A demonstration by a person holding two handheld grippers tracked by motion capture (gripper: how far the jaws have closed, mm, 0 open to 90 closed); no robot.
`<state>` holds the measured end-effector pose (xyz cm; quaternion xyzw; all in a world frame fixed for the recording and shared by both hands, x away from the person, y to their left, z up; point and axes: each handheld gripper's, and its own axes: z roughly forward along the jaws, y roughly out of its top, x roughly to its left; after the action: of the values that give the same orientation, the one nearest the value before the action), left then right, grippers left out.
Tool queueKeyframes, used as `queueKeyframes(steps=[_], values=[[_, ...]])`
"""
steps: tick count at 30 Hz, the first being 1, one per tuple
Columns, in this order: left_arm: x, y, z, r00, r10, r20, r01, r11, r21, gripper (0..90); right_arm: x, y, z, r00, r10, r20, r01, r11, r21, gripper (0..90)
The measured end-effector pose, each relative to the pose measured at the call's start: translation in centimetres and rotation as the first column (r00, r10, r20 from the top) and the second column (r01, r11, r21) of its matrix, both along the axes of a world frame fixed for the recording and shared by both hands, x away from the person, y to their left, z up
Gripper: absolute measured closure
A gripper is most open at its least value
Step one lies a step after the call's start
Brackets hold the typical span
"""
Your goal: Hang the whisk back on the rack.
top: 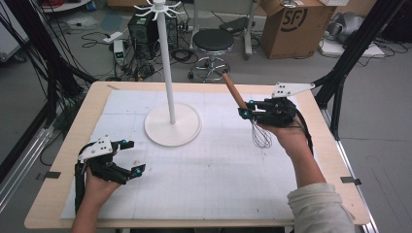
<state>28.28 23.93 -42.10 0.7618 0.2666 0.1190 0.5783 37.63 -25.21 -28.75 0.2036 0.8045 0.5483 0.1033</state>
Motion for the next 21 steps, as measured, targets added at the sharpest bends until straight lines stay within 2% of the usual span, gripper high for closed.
queueKeyframes(steps=[3,5,10,11,14,17,21], values=[[0.0,-0.1,-0.1,1.0,-0.003,-0.002,0.003,1.0,0.002,1.7,0.4,0.7,1.3,0.9997,0.024,0.01,-0.024,0.9997,0.002,71.0],[0.0,-0.1,-0.1,1.0,-0.004,-0.001,0.004,1.0,0.006,1.7,0.8,1.0,2.1,0.9984,0.041,0.039,-0.041,0.9991,-0.011,70.9],[0.0,0.0,-0.1,1.0,-0.003,-0.002,0.003,1.0,0.006,1.7,1.3,1.7,3.5,0.9979,0.051,0.04,-0.051,0.9987,-0.004,70.9],[0.0,0.0,-0.1,1.0,-0.001,-0.002,0.001,1.0,0.003,1.7,1.5,1.9,3.8,0.9969,0.06,0.052,-0.06,0.9982,0.001,70.9],[0.0,0.1,-0.1,1.0,-0.001,-0.002,0.001,1.0,0.001,1.7,1.8,2.9,5.0,0.9955,0.071,0.062,-0.071,0.9974,-0.014,70.9],[0.0,0.0,-0.1,1.0,-0.002,-0.002,0.002,1.0,0.0,1.6,2.1,3.2,5.6,0.995,0.075,0.066,-0.074,0.9971,-0.014,70.9],[0.1,-0.1,-0.1,1.0,-0.002,-0.005,0.002,1.0,0.001,1.7,2.9,3.7,6.6,0.9942,0.079,0.073,-0.08,0.9967,0.016,71.0]])
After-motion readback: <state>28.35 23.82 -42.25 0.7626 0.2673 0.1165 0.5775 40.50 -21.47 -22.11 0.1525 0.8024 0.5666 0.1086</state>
